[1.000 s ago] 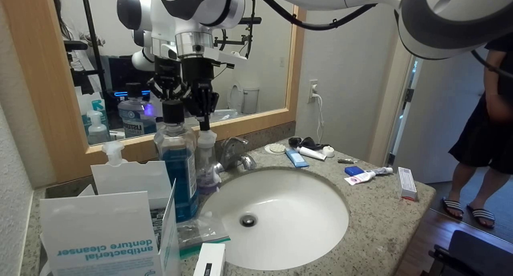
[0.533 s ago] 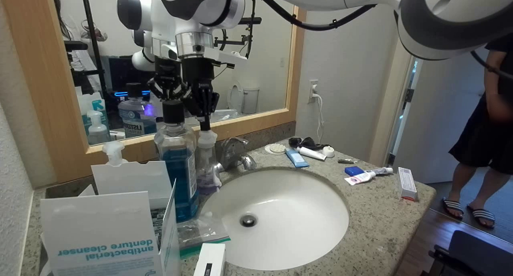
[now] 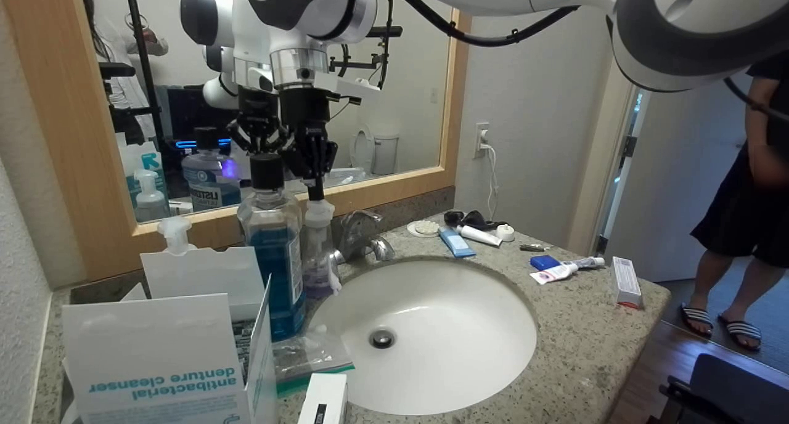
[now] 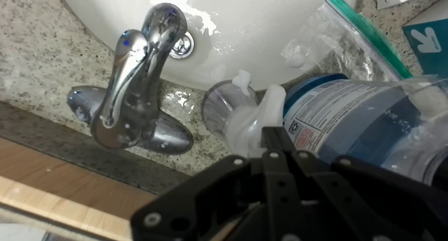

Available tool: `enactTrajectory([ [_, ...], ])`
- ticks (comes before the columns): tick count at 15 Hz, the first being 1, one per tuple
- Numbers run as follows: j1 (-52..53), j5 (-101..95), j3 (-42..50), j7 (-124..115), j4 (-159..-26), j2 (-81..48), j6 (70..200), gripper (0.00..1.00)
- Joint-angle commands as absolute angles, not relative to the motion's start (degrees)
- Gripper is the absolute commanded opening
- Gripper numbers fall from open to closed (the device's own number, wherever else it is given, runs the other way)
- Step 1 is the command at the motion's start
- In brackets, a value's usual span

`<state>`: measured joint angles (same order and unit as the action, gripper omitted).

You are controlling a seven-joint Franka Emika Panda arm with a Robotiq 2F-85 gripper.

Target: Press on the soap dispenser

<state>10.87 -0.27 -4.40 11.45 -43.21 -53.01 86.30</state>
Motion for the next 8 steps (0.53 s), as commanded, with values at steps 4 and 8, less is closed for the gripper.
enactTrajectory([
  [4, 9.87, -0.05, -4.44, 12.68, -43.25, -52.83, 87.08, 0.0],
  [8, 9.7, 0.1, -4.29, 11.57, -44.73, -50.06, 87.96, 0.0],
])
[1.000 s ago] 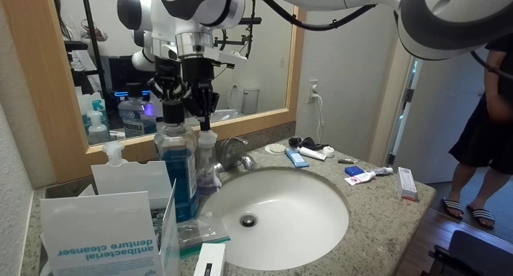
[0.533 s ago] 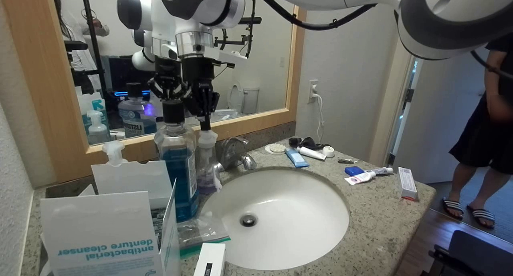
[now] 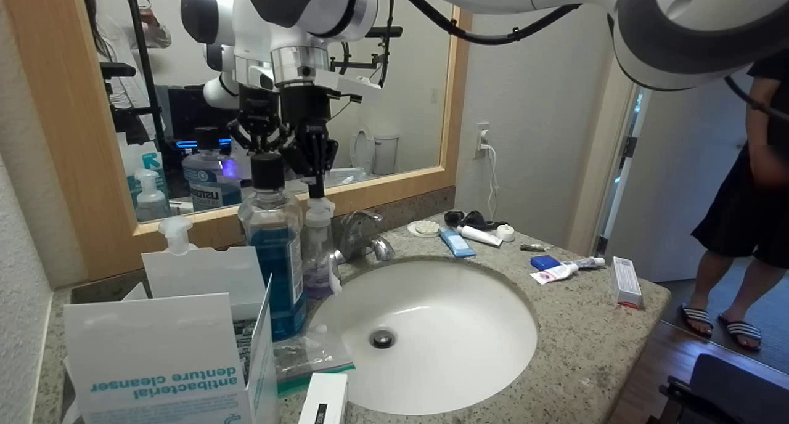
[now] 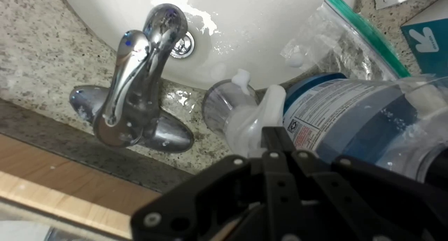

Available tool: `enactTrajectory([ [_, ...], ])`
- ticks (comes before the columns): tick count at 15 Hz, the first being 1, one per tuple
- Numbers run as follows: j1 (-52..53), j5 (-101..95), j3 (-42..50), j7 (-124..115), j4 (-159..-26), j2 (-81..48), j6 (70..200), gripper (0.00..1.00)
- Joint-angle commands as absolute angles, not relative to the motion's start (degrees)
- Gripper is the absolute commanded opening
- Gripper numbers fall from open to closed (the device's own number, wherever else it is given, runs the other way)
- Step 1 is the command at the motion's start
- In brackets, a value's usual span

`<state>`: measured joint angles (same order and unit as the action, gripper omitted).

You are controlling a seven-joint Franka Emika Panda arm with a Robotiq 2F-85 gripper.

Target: Press on the soap dispenser

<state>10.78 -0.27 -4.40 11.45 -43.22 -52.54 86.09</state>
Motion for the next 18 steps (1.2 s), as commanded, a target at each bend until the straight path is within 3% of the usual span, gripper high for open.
enactTrajectory([
  [1, 9.65, 0.01, -4.24, 11.54, -45.13, -48.96, 88.22, 0.0],
  [8, 9.84, -1.45, -3.4, 11.05, -46.59, -44.03, 92.22, 0.0],
  [9, 9.47, -1.34, -3.84, 12.79, -46.38, -44.31, 93.01, 0.26],
  [10, 9.74, -0.85, -3.92, 11.3, -43.42, -46.12, 90.11, 0.02],
  [14, 9.7, -0.86, -3.92, 11.7, -43.5, -46.02, 90.29, 0.26],
  [18, 9.69, -0.86, -3.92, 11.71, -43.51, -46.02, 90.29, 0.26],
])
